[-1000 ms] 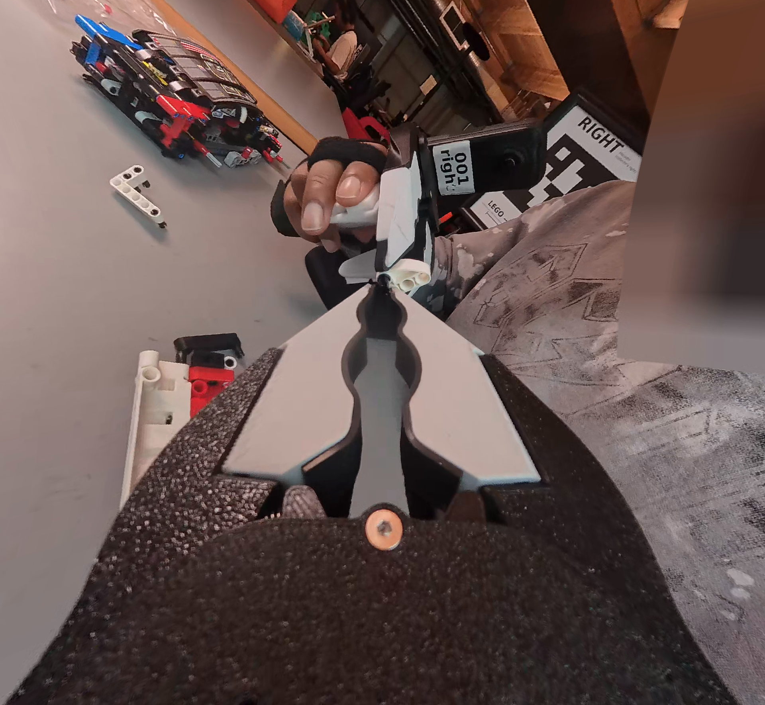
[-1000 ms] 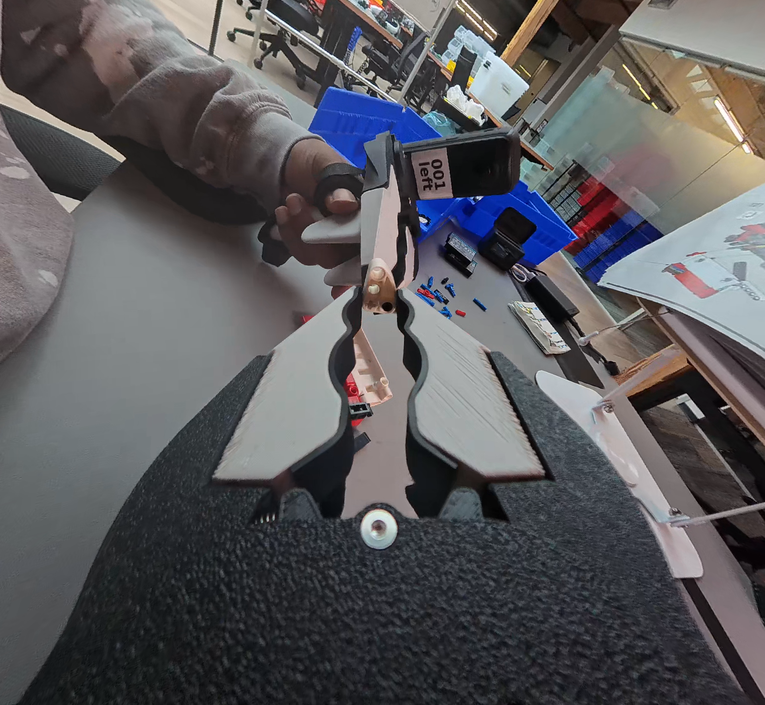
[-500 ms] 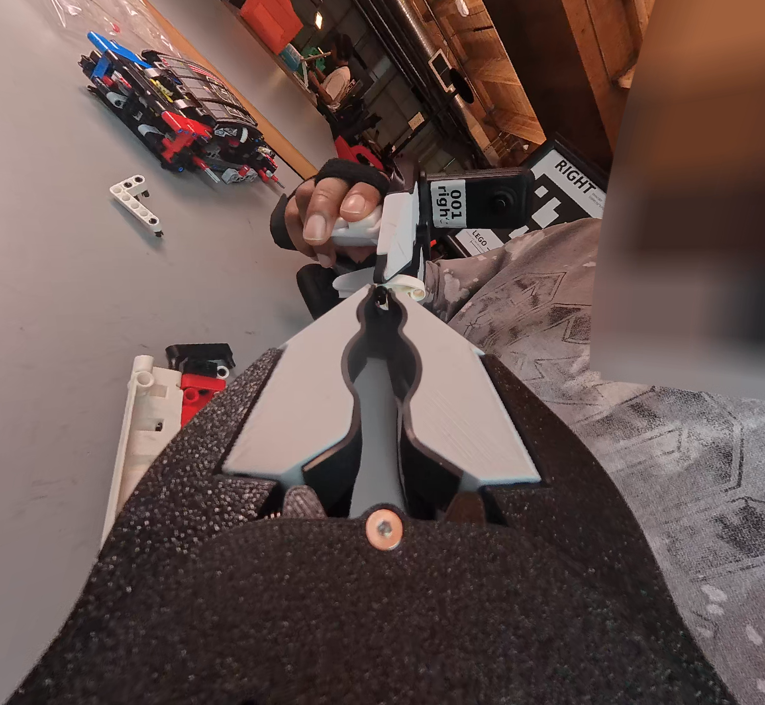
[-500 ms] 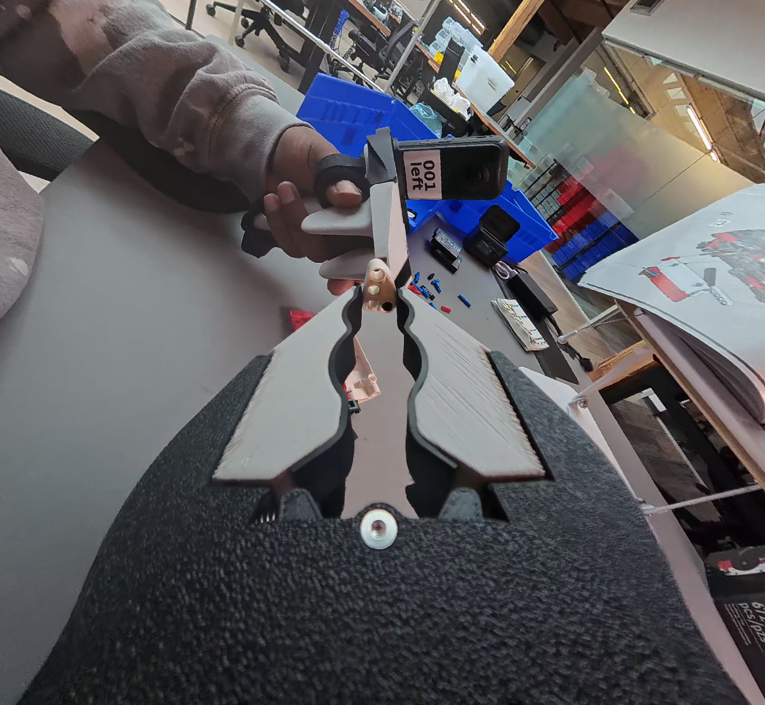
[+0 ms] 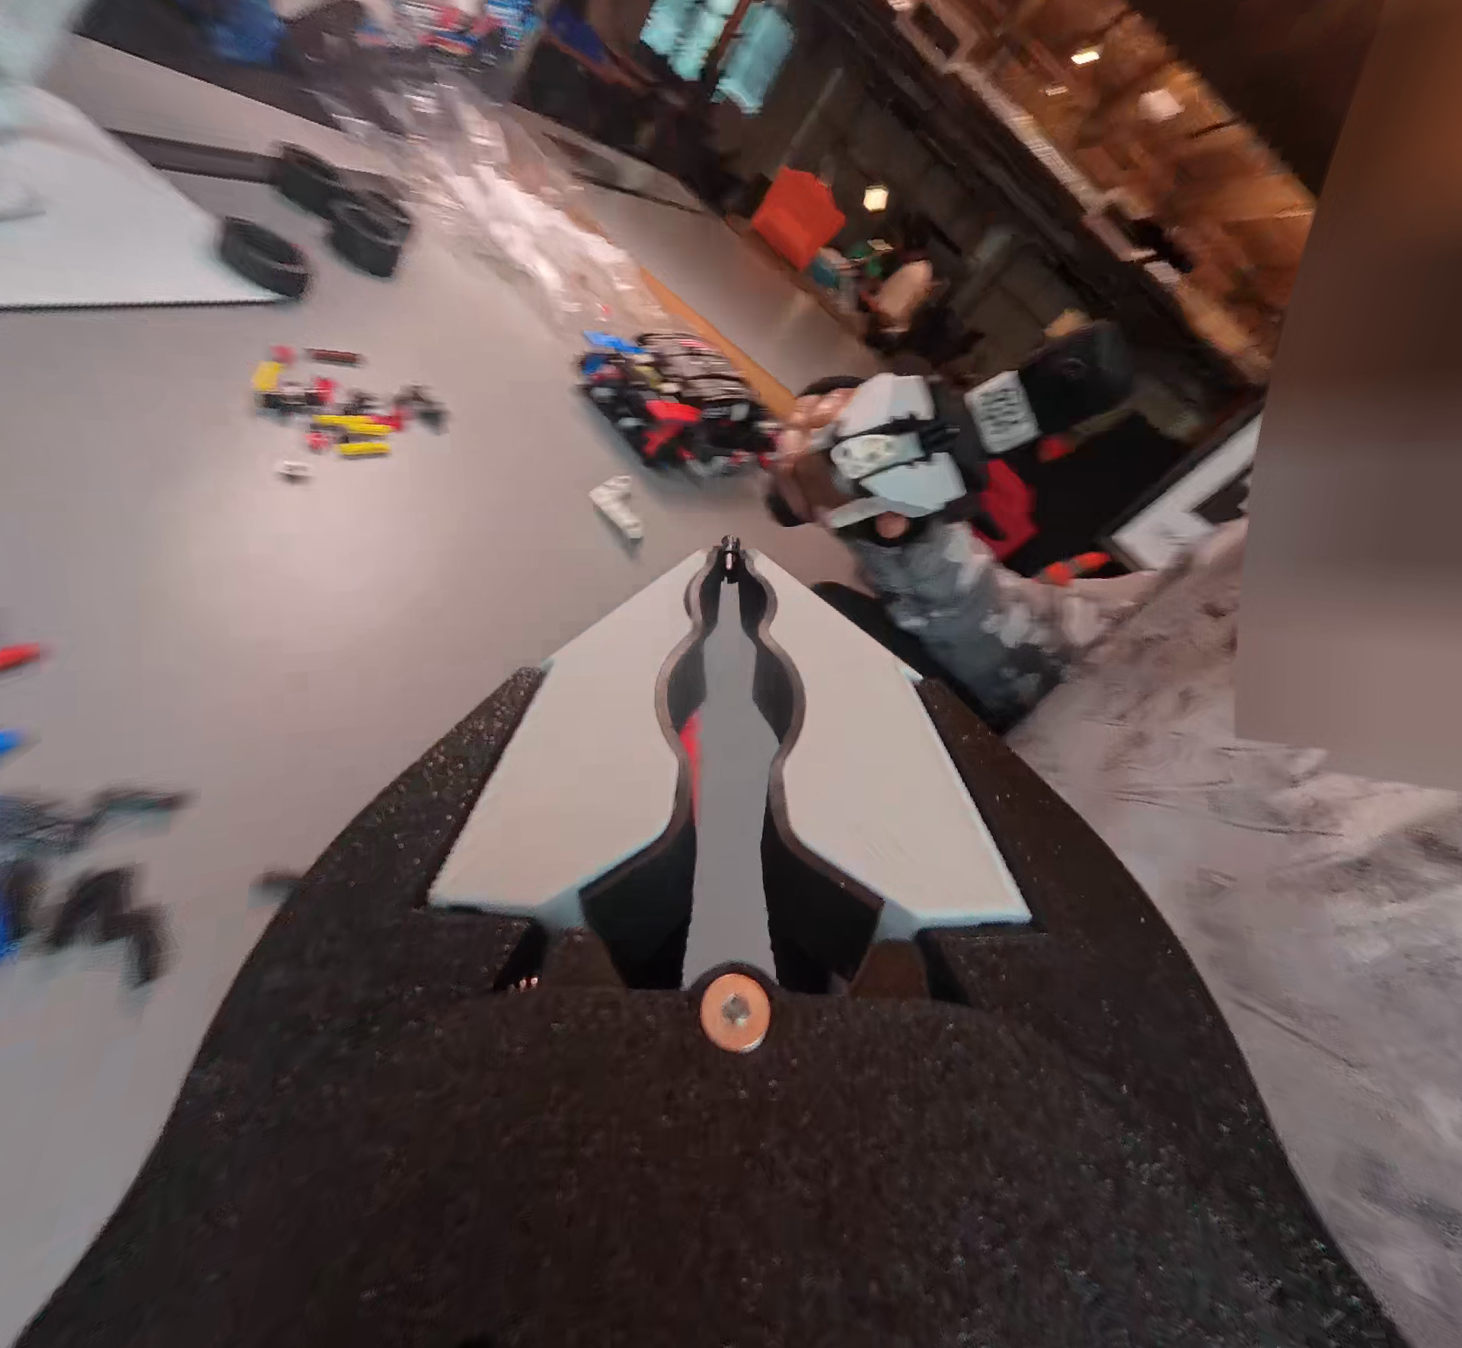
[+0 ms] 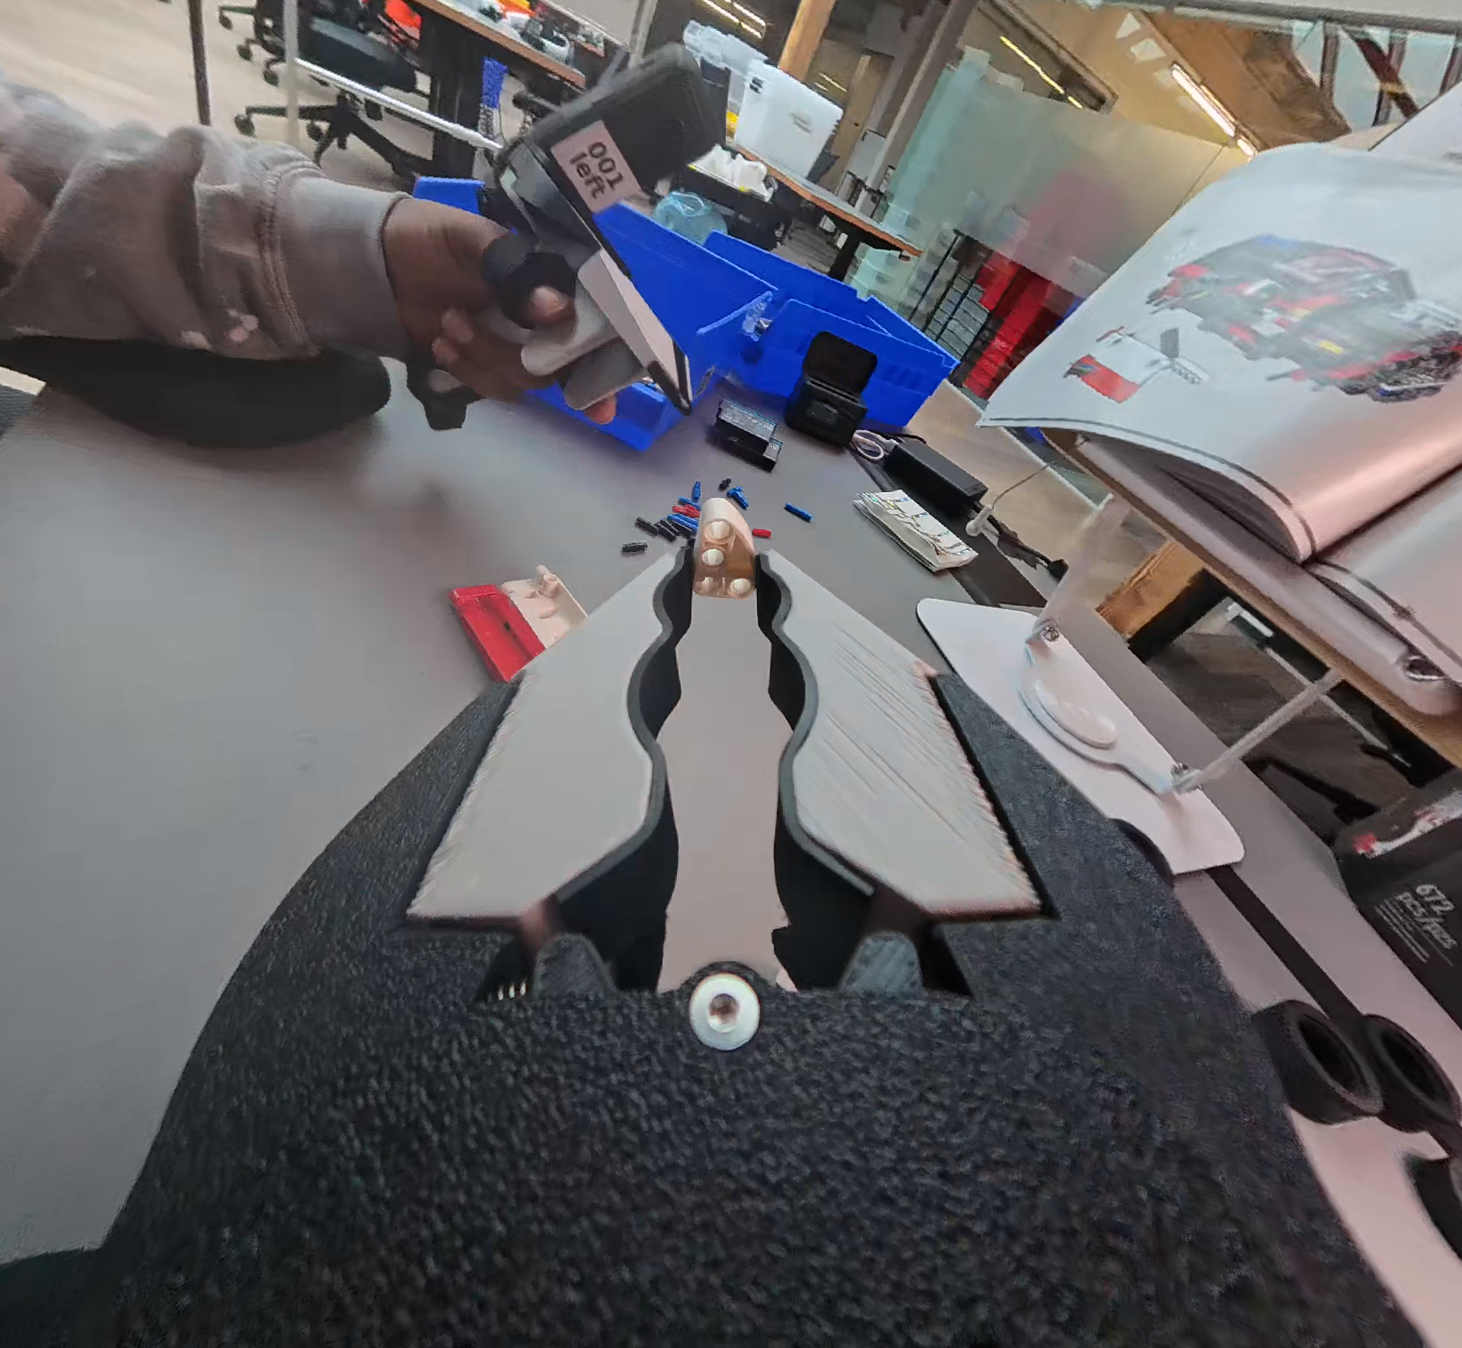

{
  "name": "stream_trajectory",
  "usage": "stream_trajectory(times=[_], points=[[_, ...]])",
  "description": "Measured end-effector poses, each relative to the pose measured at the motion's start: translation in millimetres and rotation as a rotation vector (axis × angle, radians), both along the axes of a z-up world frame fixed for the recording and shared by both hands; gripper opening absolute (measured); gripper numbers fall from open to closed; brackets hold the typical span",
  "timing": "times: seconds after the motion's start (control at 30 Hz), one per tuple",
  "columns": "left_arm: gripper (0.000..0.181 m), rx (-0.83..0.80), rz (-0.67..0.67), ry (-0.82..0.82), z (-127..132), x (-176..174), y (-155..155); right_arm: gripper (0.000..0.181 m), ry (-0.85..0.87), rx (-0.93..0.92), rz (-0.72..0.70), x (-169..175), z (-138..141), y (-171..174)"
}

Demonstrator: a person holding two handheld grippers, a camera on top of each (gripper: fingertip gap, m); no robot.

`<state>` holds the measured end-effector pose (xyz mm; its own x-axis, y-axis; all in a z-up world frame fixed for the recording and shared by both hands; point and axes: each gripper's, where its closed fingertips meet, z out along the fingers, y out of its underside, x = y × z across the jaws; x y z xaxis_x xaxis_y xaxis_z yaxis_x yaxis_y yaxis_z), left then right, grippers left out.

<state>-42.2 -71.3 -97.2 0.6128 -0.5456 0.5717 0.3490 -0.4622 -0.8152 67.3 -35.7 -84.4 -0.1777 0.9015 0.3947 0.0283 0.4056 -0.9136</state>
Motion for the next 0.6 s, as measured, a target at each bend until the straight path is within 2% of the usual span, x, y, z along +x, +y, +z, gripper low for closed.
stream_trajectory(times=[0.1, 0.17, 0.27, 0.37, 0.47, 0.53, 0.6], points=[[0.003, -0.101, 0.321, 0.511, -46.5, -57.4, 20.1, 0.016, -0.02, -0.03, -0.013, -11.6, -9.4, -3.4], [0.003, -0.173, 0.427, 0.683, -64.2, -77.6, 26.0, 0.016, -0.052, -0.009, -0.007, -17.7, -17.6, -6.6], [0.003, -0.287, 0.512, 0.872, -93.4, -104.0, 31.6, 0.016, -0.082, -0.033, 0.009, -22.9, -27.2, -12.2], [0.008, -0.322, 0.52, 0.918, -107.0, -112.3, 35.8, 0.016, -0.113, -0.046, -0.011, -26.2, -36.5, -11.7], [0.024, -0.248, 0.518, 0.895, -94.6, -105.5, 39.5, 0.016, -0.134, -0.042, -0.026, -27.6, -43.7, -9.6], [0.028, -0.152, 0.447, 0.787, -77.1, -79.3, 42.2, 0.016, -0.136, -0.026, -0.038, -28.9, -44.7, -8.6], [0.031, -0.058, 0.284, 0.554, -55.0, -32.2, 39.7, 0.016, -0.133, 0.009, -0.06, -30.9, -44.7, -7.2]])
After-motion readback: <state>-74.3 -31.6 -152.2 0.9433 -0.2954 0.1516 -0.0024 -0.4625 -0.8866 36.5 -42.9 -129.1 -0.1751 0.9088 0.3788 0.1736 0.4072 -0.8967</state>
